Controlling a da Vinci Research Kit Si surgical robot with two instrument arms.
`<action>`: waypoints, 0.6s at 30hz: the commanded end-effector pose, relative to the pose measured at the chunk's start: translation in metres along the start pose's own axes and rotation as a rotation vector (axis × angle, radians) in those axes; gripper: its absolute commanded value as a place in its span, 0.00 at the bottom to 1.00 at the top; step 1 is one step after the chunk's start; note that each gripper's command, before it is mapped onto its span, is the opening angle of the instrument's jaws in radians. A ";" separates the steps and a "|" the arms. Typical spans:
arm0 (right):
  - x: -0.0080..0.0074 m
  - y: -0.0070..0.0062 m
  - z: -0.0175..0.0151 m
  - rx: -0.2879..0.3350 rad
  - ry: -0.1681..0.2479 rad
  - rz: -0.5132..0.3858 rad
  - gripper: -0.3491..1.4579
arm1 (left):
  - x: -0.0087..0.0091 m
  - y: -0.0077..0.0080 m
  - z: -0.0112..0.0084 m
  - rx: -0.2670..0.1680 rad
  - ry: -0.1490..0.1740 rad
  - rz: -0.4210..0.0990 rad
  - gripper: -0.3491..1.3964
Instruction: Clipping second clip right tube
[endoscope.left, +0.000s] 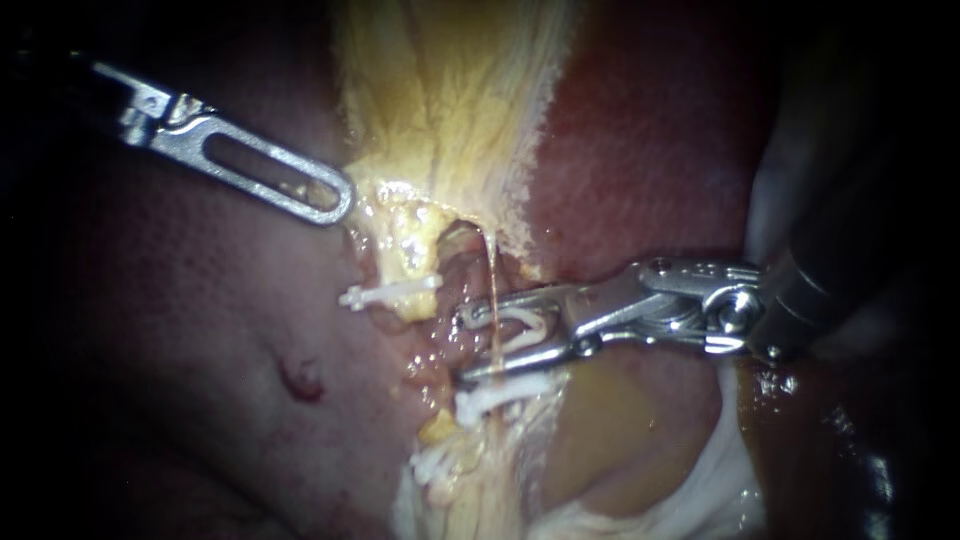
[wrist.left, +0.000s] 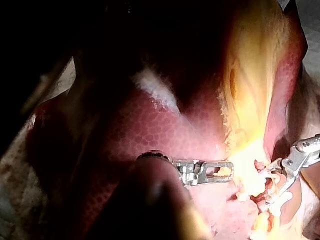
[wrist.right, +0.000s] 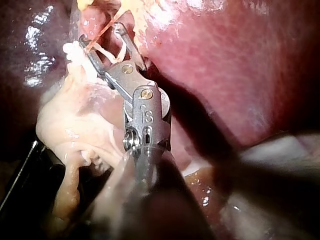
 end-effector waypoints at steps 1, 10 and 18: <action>0.0000 0.0003 0.0000 -0.004 0.001 0.000 0.39 | 0.0000 0.0000 0.0000 0.000 0.000 0.000 0.00; -0.0004 0.0012 -0.0006 -0.008 0.006 0.000 0.39 | 0.0000 0.0000 0.0000 0.000 0.000 0.000 0.00; -0.0007 0.0008 -0.0024 -0.012 0.008 0.000 0.39 | 0.0000 0.0000 -0.0001 0.000 0.000 0.000 0.00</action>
